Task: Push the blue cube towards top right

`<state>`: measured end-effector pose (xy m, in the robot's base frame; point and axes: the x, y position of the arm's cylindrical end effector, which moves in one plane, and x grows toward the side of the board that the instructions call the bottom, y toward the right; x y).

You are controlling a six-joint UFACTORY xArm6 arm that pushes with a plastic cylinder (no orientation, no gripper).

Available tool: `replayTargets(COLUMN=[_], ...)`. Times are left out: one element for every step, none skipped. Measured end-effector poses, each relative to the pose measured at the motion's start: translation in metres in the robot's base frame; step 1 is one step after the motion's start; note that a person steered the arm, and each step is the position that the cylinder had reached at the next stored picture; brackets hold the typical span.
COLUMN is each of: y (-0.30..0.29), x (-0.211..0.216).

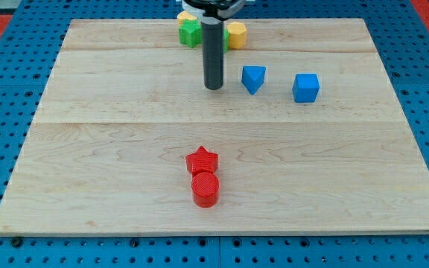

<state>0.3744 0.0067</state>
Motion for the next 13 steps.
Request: replayTargets(y=[0.031, 0.079, 0.126, 0.135, 0.18, 0.182, 0.183, 0.207, 0.239, 0.236, 0.234, 0.255, 0.267], x=[0.028, 0.029, 0.017, -0.026, -0.037, -0.007, 0.024, 0.045, 0.028, -0.022, -0.08, -0.058, -0.001])
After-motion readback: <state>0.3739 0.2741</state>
